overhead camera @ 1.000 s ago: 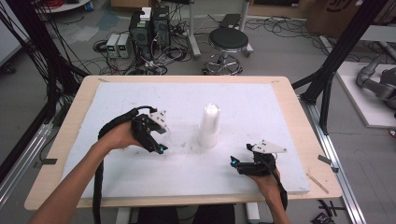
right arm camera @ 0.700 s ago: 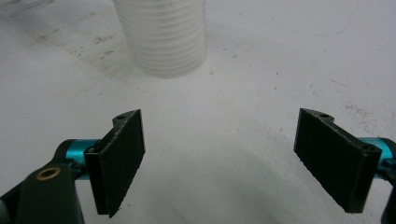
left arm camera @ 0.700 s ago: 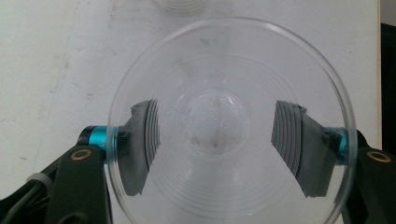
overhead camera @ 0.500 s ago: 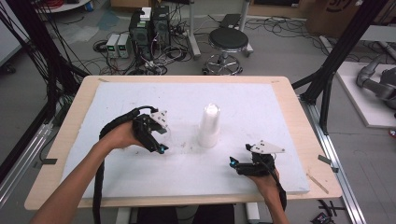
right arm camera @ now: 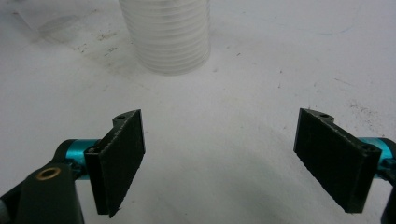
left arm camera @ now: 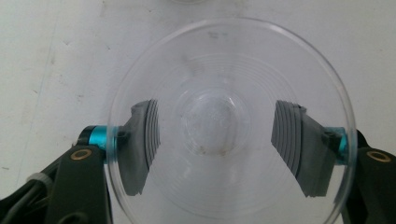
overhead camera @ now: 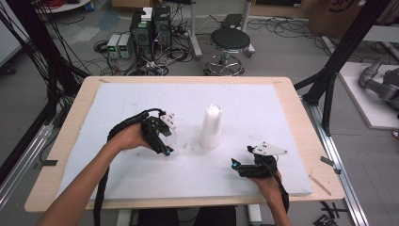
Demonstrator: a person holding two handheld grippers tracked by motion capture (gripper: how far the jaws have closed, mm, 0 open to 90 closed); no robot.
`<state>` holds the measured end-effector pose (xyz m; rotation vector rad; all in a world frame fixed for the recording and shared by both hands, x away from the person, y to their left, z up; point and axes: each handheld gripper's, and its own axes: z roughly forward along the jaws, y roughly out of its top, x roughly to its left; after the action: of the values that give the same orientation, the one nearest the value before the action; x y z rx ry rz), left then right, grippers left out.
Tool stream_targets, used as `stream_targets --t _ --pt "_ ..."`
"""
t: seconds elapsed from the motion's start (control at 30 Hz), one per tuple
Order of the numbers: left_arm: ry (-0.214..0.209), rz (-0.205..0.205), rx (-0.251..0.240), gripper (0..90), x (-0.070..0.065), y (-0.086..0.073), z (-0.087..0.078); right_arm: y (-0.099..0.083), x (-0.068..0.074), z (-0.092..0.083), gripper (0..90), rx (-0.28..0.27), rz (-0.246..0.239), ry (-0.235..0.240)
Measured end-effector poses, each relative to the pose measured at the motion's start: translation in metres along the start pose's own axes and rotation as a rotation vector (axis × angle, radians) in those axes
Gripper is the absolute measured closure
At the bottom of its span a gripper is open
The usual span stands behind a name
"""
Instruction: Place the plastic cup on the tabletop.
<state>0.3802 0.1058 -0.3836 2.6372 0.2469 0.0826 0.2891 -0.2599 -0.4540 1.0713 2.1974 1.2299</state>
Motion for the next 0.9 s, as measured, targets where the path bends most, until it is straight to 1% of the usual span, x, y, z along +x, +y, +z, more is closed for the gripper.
stream_targets --t 0.13,0.27,0.43,0.53,0.63,0.7,0.73,0.77,0.8,0.83,0.9 --pt "0.001 0.008 0.011 32.0 -0.001 0.003 0.004 0.000 0.000 0.000 16.0 0.001 0.000 0.002" --pt "-0.001 0.013 0.038 32.0 -0.003 0.005 0.010 0.000 0.000 0.000 16.1 0.002 -0.003 0.001" --pt "0.005 0.019 0.037 32.1 -0.005 0.010 0.014 0.000 0.000 0.000 16.0 0.001 0.002 0.005" --pt "0.000 0.006 0.037 31.9 -0.004 0.009 0.014 0.000 0.000 0.000 16.1 0.001 0.001 0.004" --pt "0.002 0.005 0.039 31.7 -0.004 0.009 0.015 0.000 0.000 0.000 16.0 0.001 0.003 0.006" --pt "0.005 0.001 0.043 28.8 -0.004 0.010 0.016 0.000 0.000 0.000 16.0 0.001 0.003 0.007" --pt "-0.005 -0.002 0.050 26.3 -0.004 0.010 0.018 0.000 0.000 0.000 16.1 0.004 0.008 0.009" --pt "-0.010 -0.006 0.059 23.1 -0.003 0.010 0.020 0.000 0.000 0.000 16.0 0.002 0.002 0.008" --pt "-0.019 -0.021 0.067 19.0 -0.003 0.009 0.022 0.000 0.000 0.000 16.1 0.001 0.001 0.008" --pt "-0.023 -0.026 0.067 15.8 -0.002 0.009 0.023 0.000 0.000 0.000 16.0 0.002 0.003 0.008" --pt "-0.029 -0.020 0.069 14.8 -0.002 0.010 0.024 0.000 0.000 0.000 16.1 0.002 0.005 0.009"
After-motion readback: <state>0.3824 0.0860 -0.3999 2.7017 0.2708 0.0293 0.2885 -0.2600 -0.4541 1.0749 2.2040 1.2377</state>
